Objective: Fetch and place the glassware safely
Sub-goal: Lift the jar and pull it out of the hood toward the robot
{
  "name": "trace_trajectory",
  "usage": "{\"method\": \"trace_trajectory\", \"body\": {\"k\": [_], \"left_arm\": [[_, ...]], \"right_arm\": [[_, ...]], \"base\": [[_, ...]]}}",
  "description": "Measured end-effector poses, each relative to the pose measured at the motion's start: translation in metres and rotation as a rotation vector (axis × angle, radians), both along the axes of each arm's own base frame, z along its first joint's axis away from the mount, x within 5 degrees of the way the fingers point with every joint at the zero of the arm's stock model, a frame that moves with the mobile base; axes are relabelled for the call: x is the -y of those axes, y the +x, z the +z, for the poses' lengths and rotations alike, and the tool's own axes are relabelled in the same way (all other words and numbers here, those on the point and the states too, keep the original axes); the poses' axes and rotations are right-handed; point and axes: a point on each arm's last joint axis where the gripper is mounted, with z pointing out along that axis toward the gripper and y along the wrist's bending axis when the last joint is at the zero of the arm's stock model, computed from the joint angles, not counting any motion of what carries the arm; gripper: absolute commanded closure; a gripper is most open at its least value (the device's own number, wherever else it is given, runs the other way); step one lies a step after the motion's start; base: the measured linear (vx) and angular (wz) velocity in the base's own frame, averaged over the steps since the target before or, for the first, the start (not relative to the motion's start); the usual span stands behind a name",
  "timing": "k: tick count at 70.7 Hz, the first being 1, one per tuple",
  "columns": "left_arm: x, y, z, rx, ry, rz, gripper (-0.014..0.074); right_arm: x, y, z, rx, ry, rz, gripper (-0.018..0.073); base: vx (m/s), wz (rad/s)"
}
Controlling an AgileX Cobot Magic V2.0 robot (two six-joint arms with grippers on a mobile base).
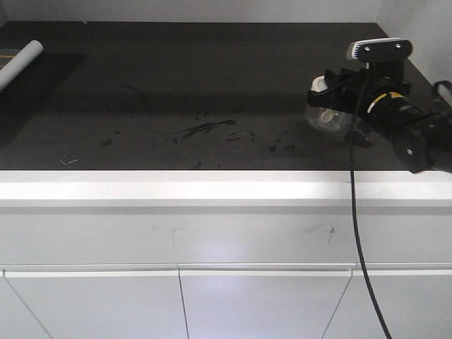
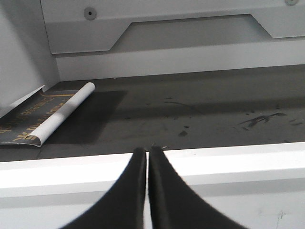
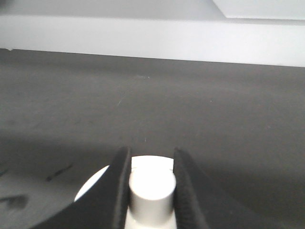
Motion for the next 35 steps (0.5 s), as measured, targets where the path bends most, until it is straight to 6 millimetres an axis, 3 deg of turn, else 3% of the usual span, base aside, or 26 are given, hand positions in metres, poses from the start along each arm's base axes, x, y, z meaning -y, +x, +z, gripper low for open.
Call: {"method": "trace_trajectory", "body": {"k": [20, 35], "left_arm": [[0.000, 0.000, 0.000, 0.000, 0.000, 0.000, 0.0603], [0.000, 0.000, 0.000, 0.000, 0.000, 0.000, 0.0603]], "right_arm": [[0.005, -0.081, 0.029, 0.056, -0.034, 0.035, 0.0563], [0.010, -0.142, 0.037, 0.094, -0.042, 0.043, 0.0563]], "base": [[0.00, 0.00], [0.00, 0.00]]}}
